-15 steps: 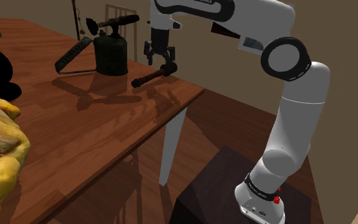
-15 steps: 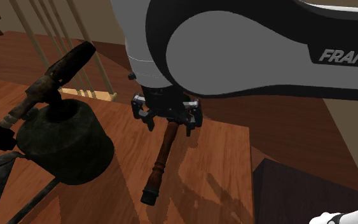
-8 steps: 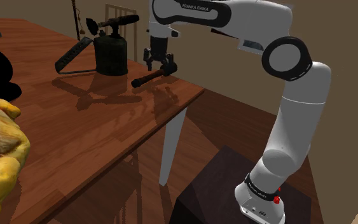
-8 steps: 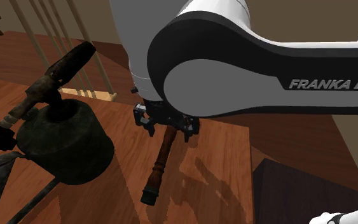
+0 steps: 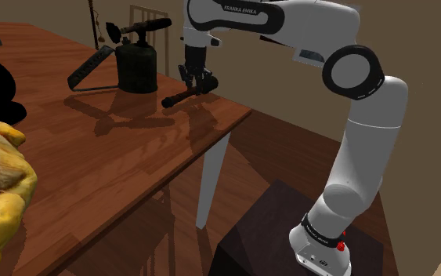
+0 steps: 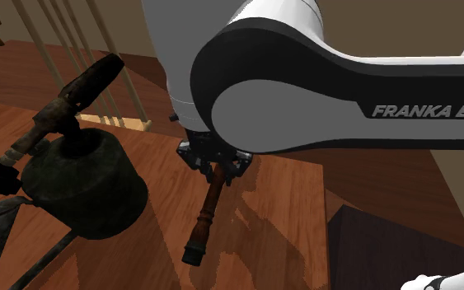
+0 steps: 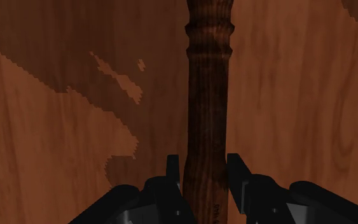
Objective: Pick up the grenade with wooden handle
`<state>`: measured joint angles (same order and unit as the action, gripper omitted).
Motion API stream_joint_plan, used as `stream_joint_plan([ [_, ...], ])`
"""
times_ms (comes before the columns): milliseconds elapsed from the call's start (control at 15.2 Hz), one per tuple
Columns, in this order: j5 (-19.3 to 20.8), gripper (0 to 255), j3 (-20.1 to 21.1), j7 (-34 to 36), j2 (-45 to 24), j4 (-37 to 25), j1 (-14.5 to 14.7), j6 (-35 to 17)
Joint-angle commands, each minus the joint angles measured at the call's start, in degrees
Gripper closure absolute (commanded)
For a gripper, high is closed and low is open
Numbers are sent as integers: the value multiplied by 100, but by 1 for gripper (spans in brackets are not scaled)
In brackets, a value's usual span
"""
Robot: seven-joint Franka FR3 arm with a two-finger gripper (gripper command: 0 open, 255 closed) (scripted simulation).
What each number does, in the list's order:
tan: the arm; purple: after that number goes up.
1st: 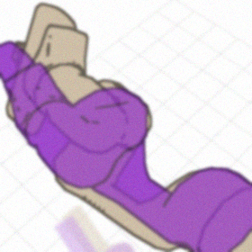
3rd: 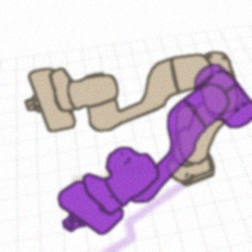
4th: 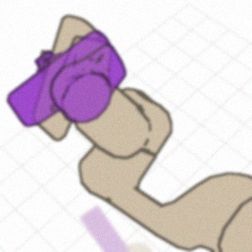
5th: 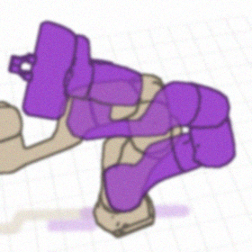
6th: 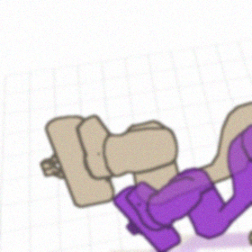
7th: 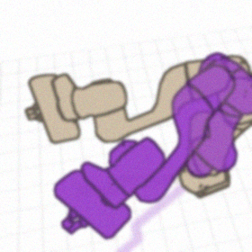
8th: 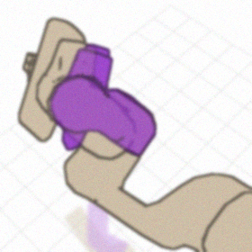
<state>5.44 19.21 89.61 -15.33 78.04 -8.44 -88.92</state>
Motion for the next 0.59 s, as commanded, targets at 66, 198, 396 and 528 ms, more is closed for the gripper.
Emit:
stream_joint_plan([
  [66, -6, 255, 0, 0, 17, 26, -4, -1],
  [198, 8, 255, 4, 3, -27, -191, 15, 174],
  [396, 36, 255, 9, 9, -110, -543, 51, 447],
  [528, 60, 255, 13, 14, -179, -800, 79, 636],
])
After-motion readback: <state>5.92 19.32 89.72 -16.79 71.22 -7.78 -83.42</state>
